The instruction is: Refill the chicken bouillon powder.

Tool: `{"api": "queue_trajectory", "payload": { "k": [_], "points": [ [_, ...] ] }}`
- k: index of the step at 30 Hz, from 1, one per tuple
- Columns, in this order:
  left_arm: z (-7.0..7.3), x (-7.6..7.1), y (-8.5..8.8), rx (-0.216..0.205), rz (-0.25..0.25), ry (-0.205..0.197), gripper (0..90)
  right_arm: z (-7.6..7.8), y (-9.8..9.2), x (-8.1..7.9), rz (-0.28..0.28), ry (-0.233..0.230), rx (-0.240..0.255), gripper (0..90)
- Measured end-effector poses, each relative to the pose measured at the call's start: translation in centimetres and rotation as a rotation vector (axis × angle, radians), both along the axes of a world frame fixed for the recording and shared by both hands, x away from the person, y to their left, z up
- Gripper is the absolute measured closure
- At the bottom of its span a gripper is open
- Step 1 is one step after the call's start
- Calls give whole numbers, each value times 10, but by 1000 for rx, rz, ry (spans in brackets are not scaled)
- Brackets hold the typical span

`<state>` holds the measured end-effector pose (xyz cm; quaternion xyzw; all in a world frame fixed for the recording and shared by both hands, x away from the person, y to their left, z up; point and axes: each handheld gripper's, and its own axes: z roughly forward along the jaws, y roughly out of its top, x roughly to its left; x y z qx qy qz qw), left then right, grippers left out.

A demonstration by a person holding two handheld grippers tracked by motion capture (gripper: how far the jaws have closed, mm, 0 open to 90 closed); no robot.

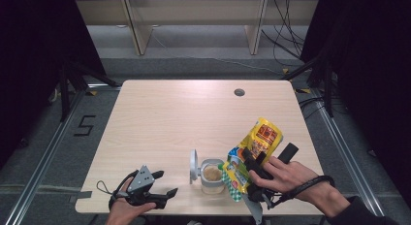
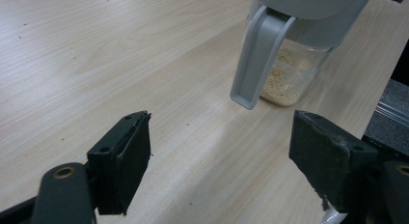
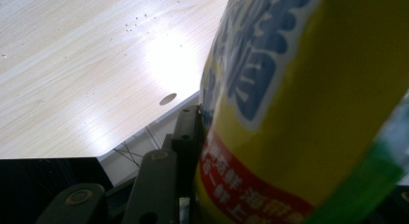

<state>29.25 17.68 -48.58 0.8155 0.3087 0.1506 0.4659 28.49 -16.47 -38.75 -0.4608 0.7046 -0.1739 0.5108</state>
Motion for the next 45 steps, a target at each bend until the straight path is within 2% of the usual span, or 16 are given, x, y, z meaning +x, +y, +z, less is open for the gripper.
{"api": "queue_trajectory", "payload": {
  "k": [45],
  "points": [
    [0, 0, 0, -6, 7, 3, 219, 0, 0, 0, 8, -10, -3, 672]
  ]
}}
